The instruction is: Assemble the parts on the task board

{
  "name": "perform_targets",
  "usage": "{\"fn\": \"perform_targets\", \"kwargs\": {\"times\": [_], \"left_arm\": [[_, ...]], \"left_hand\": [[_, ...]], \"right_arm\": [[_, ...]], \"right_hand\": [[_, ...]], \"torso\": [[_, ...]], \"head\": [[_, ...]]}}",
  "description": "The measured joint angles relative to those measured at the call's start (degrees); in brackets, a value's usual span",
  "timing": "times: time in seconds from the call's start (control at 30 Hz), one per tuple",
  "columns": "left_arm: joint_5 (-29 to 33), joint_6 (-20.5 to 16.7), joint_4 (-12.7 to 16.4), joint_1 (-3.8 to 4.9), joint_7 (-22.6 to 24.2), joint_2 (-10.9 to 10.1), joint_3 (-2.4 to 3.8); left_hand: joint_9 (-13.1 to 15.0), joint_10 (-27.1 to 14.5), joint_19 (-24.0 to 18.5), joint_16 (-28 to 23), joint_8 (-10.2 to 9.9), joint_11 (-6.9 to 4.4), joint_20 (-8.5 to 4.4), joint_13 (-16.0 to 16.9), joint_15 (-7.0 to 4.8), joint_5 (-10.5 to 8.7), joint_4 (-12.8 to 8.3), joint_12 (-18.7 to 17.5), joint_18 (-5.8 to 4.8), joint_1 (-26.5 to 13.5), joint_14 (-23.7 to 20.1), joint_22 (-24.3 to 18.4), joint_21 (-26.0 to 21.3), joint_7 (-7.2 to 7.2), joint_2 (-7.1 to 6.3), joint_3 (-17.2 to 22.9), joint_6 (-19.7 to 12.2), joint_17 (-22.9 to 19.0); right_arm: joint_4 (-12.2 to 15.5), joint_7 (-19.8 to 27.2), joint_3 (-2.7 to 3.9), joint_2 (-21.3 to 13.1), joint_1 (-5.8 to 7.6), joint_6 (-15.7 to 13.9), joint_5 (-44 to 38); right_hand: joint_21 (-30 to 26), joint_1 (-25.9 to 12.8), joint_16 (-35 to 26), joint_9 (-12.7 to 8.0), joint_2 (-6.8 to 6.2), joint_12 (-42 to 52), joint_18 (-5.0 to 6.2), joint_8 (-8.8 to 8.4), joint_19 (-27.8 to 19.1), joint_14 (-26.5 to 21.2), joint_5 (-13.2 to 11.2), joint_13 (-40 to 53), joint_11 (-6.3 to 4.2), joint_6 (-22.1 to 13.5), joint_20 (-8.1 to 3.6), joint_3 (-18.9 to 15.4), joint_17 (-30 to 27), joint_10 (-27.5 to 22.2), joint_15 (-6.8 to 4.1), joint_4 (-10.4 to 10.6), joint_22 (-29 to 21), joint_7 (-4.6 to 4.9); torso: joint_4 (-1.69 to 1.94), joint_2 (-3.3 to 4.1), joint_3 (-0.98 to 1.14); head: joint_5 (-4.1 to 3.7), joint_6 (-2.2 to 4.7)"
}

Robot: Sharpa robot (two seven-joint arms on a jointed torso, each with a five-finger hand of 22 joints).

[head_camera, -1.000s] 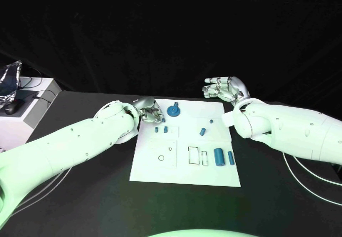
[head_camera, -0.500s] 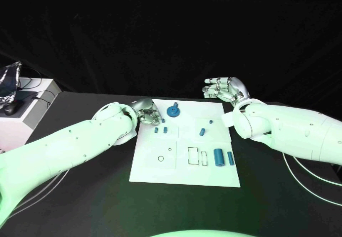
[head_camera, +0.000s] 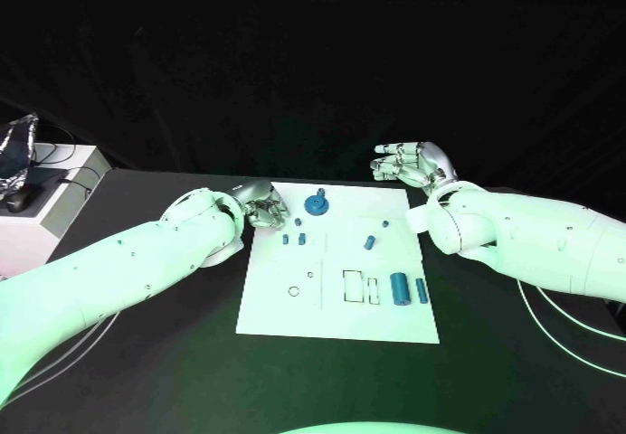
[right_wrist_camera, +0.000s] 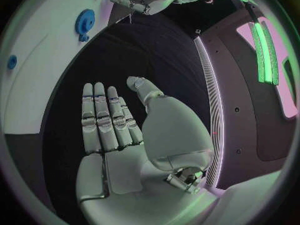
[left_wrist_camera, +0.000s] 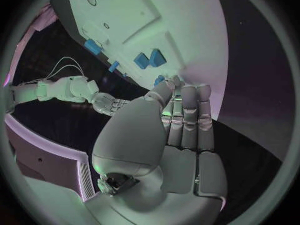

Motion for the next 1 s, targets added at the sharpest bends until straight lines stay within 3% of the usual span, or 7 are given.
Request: {"fn": "perform_targets", "kwargs": {"times": [0.2, 0.43, 0.57, 0.63, 0.73, 0.83, 1.0], "left_arm": [[3.44, -1.91, 0.34, -0.02, 1.06, -2.1, 1.51], [19.28, -2.69, 3.06, -0.24, 5.63, -7.41, 2.98], [32.04, -1.44, 5.94, -2.0, 9.72, -11.22, 3.54], [37.21, -0.54, 7.37, -3.02, 11.35, -12.6, 3.8], [44.64, 1.17, 10.07, -4.61, 13.83, -14.63, 4.32], [50.57, 2.87, 13.16, -6.49, 16.02, -16.73, 5.11], [56.52, 4.83, 17.38, -8.79, 18.51, -19.22, 5.86]], "left_hand": [[0.0, -1.0, -0.61, -3.55, 0.0, 0.62, 0.22, -0.19, 0.26, 0.0, 1.47, -1.03, 0.0, -1.57, -0.58, -1.53, -3.07, 0.27, -0.86, 0.51, -0.59, -2.04], [0.0, -2.24, -3.18, -15.01, 0.0, 1.32, 1.75, -0.39, 1.37, 0.0, 4.37, -2.8, -0.23, -3.23, -3.41, -7.66, -11.32, 0.58, -1.11, 0.55, -0.27, -7.62], [0.0, -1.4, -4.9, -24.93, 0.0, 1.57, 2.89, -0.43, 2.28, 0.0, 5.61, -4.33, -1.75, -3.22, -4.45, -13.29, -18.2, 0.58, -1.1, -0.58, -0.27, -12.1], [0.01, -0.4, -5.83, -32.23, 0.0, 1.73, 3.81, -0.53, 3.01, 0.0, 5.92, -6.0, -1.73, -2.8, -4.31, -17.04, -22.42, 0.46, -0.68, -0.89, -0.15, -15.13], [0.01, 1.27, -5.93, -43.73, 0.0, 1.92, 4.48, -0.53, 3.87, 0.0, 6.32, -9.18, -2.62, -2.33, -1.25, -21.88, -27.34, 0.65, -0.62, -0.81, 0.27, -18.83], [0.01, 2.33, -4.57, -55.67, 0.0, 2.03, 5.51, -0.53, 4.34, 0.0, 6.88, -11.73, -2.63, -1.97, 3.33, -27.2, -31.99, 0.47, -0.98, -0.9, 0.46, -19.82], [0.01, 2.33, -1.94, -64.27, 0.0, 2.03, 5.74, -0.57, 4.34, -0.6, 7.92, -11.77, -2.62, -1.97, 7.48, -32.77, -36.07, 0.27, -0.98, -1.94, 0.66, -18.57]], "right_arm": [[-0.24, -0.71, 0.0, -0.57, -0.02, 1.19, -1.15], [-0.26, -2.17, -0.01, -2.17, -0.18, 3.19, -7.29], [0.02, -3.25, -0.01, -3.34, -0.71, 3.98, -12.98], [0.31, -3.94, -0.01, -3.85, -1.04, 4.31, -16.19], [0.82, -5.74, -0.01, -4.55, -1.67, 5.03, -22.5], [1.35, -8.22, -0.01, -4.99, -2.34, 5.85, -29.62], [2.12, -13.36, -0.01, -5.44, -3.32, 6.84, -41.65]], "right_hand": [[0.71, 0.58, 0.0, 0.15, 0.54, 0.0, 0.0, 0.0, 0.91, 2.08, -2.45, -0.06, -0.72, 4.06, -0.82, 1.59, 0.0, 0.85, -0.91, -1.58, 0.25, 0.28], [7.41, 3.6, 2.82, 0.57, 0.51, 0.0, -0.01, 0.7, 9.47, 14.57, -8.7, -0.06, -3.59, 12.4, -5.25, 2.16, 1.47, 7.97, -5.73, -2.89, 3.48, -1.68], [13.63, 4.51, 4.12, 0.45, 0.46, 0.0, -0.01, 0.69, 12.32, 21.0, -9.68, -0.06, -4.83, 14.19, -7.8, -0.09, 2.9, 9.75, -7.86, -3.24, 7.4, -2.54], [18.04, 4.66, 6.29, 0.42, 0.56, -0.05, -0.01, 0.65, 13.29, 22.09, -10.25, -0.06, -5.3, 15.11, -9.04, -1.42, 4.6, 11.11, -8.76, -3.14, 10.42, -3.0], [26.43, 5.36, 16.49, 0.34, 0.83, -0.36, -0.01, 0.33, 12.33, 22.31, -10.25, -0.06, -6.18, 16.09, -10.84, -2.73, 10.58, 12.38, -9.84, -3.29, 16.63, -3.59], [31.76, 5.36, 22.09, 0.35, 0.83, -0.36, 0.38, 0.33, 11.45, 22.31, -10.71, -0.06, -6.45, 16.35, -11.47, -2.72, 14.23, 13.04, -10.27, -3.29, 20.89, -3.7], [36.94, 4.05, 32.95, 0.35, 0.56, -0.36, 1.01, 0.33, 12.22, 22.21, -11.49, 0.08, -6.67, 16.7, -12.23, -1.57, 20.84, 13.26, -10.77, -3.61, 25.22, -4.05]], "torso": [[0.01, -0.09, 0.01], [0.04, -0.29, 0.02], [-0.02, -0.63, -0.13], [-0.04, -0.84, -0.23], [-0.12, -1.28, -0.45], [-0.29, -1.81, -0.72], [-0.71, -2.58, -1.22]], "head": [[-0.27, 0.33], [-0.86, 1.14], [-1.53, 1.52], [-2.16, 1.61], [-3.19, 1.63], [-4.67, 1.53], [-6.36, 1.35]]}}
